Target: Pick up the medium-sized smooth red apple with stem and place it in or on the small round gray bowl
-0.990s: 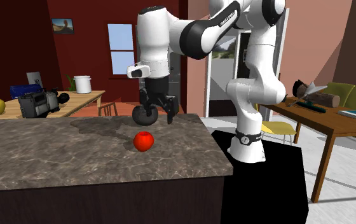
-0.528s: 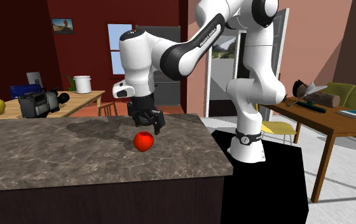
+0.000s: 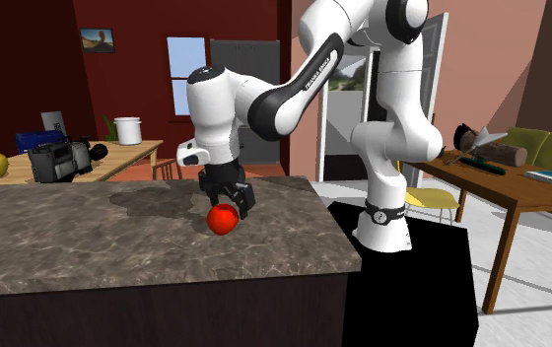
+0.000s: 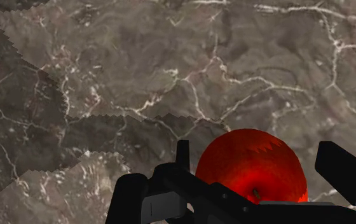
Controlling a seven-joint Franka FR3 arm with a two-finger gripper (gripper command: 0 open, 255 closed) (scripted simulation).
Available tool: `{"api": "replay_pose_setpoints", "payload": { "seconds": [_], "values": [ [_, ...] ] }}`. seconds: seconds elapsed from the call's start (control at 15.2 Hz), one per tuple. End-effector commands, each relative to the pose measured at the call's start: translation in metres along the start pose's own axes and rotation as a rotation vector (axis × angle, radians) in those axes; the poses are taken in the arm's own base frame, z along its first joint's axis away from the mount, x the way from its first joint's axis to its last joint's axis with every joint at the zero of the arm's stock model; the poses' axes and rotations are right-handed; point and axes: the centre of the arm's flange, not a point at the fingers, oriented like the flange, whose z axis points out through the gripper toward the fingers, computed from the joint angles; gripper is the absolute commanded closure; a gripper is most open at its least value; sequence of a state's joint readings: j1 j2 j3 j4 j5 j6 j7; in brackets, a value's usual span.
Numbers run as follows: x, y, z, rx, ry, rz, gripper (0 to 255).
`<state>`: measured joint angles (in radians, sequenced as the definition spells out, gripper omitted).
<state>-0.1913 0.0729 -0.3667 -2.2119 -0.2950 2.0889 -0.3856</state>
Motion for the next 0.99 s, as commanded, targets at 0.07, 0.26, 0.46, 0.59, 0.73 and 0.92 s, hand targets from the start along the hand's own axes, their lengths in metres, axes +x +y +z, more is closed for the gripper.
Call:
{"api": "replay_pose_setpoints", "payload": {
  "seconds": [0.07, 0.26, 0.46, 0.59, 0.73, 0.92],
  "values": [
    [-0.0001, -0.0002, 0.0008, 0.0, 0.0, 0.0, 0],
    [-0.0001, -0.0002, 0.0007, 0.0, 0.0, 0.0, 0],
    [0.0, -0.0001, 0.0008, 0.0, 0.0, 0.0, 255],
    [0.0, -0.0002, 0.0007, 0.0, 0.0, 0.0, 255],
    [0.0001, -0.0001, 0.0006, 0.0, 0.0, 0.0, 255],
    [-0.0001, -0.0002, 0.0008, 0.0, 0.0, 0.0, 255]
  ]
}}
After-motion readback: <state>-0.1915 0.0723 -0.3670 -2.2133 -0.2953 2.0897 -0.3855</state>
